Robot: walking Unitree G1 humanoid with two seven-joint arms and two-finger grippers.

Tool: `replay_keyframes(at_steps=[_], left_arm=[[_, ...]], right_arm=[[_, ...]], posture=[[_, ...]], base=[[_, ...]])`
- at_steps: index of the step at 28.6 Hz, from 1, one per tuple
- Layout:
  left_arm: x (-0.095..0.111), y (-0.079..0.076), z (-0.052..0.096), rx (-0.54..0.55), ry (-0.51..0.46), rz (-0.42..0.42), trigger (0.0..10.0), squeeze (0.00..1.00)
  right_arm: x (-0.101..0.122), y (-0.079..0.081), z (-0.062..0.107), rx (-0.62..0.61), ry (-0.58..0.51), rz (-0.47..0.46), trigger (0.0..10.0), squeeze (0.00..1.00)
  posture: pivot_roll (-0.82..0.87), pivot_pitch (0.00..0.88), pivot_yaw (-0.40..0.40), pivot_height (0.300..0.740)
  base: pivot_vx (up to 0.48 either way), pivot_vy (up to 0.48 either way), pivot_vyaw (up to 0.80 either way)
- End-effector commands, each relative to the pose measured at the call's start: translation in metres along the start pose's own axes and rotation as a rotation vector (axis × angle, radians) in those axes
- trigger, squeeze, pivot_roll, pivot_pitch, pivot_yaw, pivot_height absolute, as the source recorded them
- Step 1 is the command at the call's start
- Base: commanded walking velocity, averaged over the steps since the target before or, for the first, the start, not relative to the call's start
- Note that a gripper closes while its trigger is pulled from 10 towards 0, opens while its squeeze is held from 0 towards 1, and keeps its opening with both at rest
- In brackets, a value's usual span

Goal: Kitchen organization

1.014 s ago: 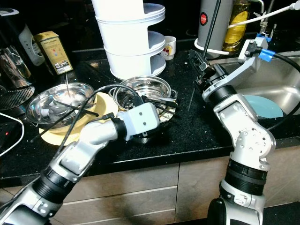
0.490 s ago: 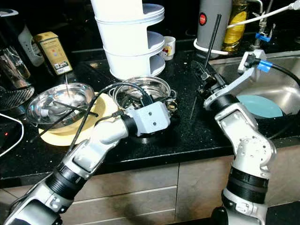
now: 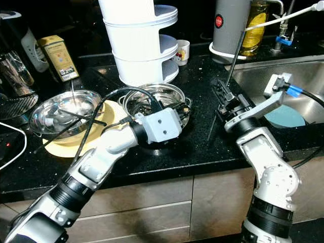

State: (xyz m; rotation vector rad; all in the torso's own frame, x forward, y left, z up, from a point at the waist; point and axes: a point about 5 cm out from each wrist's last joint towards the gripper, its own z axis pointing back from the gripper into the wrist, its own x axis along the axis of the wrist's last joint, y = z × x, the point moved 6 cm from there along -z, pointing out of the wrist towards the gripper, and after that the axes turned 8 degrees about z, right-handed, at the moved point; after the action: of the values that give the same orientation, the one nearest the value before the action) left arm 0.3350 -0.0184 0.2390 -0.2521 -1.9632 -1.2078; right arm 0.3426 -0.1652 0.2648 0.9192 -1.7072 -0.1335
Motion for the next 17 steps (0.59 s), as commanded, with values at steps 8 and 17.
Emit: replay_keyframes(at_steps=[8, 17], left_arm=[[0.032, 0.048, 0.007, 0.156, -0.072, -0.111, 0.0, 0.0], [0.057, 0.063, 0.008, 0.146, -0.128, -0.075, 0.9, 0.0]], right_arm=[[0.003, 0.007, 0.007, 0.048, -0.007, -0.019, 10.0, 0.0], [0.0, 0.007, 0.005, 0.048, 0.003, -0.024, 10.0, 0.0]], posture=[[-0.1, 0.0, 0.045, 0.74], [-0.08, 0.0, 0.043, 0.74]], base=[[0.0, 0.0, 0.0], [0.0, 0.0, 0.0]])
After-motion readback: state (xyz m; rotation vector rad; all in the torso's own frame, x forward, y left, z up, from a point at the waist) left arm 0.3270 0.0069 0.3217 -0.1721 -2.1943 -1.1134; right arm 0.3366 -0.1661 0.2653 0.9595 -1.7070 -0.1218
